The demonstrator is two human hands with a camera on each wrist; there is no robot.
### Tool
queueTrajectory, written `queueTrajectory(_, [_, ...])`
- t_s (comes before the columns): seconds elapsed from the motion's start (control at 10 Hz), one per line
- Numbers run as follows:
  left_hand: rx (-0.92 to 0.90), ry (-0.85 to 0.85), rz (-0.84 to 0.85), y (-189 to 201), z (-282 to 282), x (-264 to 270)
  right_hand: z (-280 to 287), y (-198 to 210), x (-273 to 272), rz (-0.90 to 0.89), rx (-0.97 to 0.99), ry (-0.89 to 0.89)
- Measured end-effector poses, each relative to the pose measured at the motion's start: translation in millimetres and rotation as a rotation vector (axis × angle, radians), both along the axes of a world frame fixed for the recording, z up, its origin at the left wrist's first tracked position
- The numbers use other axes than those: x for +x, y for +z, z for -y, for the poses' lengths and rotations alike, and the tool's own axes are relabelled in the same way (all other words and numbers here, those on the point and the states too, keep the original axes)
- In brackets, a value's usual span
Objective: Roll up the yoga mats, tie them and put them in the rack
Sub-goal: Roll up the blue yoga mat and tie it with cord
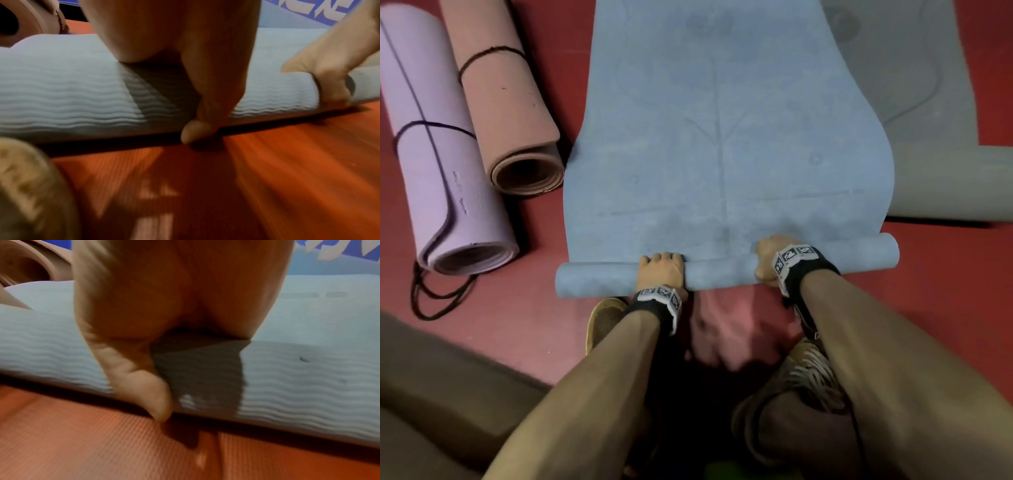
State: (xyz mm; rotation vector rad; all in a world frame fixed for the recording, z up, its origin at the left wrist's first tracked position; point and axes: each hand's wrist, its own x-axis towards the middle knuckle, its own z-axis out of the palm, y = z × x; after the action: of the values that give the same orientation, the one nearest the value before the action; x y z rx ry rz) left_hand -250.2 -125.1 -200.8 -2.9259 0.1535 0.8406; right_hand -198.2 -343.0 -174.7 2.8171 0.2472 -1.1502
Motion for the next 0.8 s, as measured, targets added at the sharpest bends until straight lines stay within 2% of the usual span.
queueTrajectory(0.1, [-0.014,0.028,-0.060,3.0,2.8,18.2,2.4,-3.4,-14.9,0.066,-0.015,0.021])
queueTrajectory(0.2, [0.002,0.153,-0.163,7.3,4.2,41.3,2.2,-6.8,-42.1,0.245,-0.006,0.048])
queueTrajectory(0.3, [-0.100,0.170,-0.257,13.0,-3.0,60.5,-3.6,-8.1,-50.3,0.356,-0.020,0.071])
queueTrajectory(0.4, [-0.125,0.129,-0.322,7.3,-4.1,57.2,-7.7,-11.1,-47.1,0.346,-0.035,0.012])
queueTrajectory(0.5, [-0.117,0.132,-0.259,5.6,-3.2,48.1,-11.9,-10.8,-36.0,0.293,-0.056,-0.015])
queueTrajectory(0.6, [-0.001,0.073,-0.111,6.8,1.3,23.5,-17.0,-4.4,-13.6,0.159,-0.049,-0.006])
queueTrajectory(0.8, [0.006,-0.062,0.068,3.0,5.9,0.1,-15.7,-1.6,11.0,-0.047,0.015,-0.058])
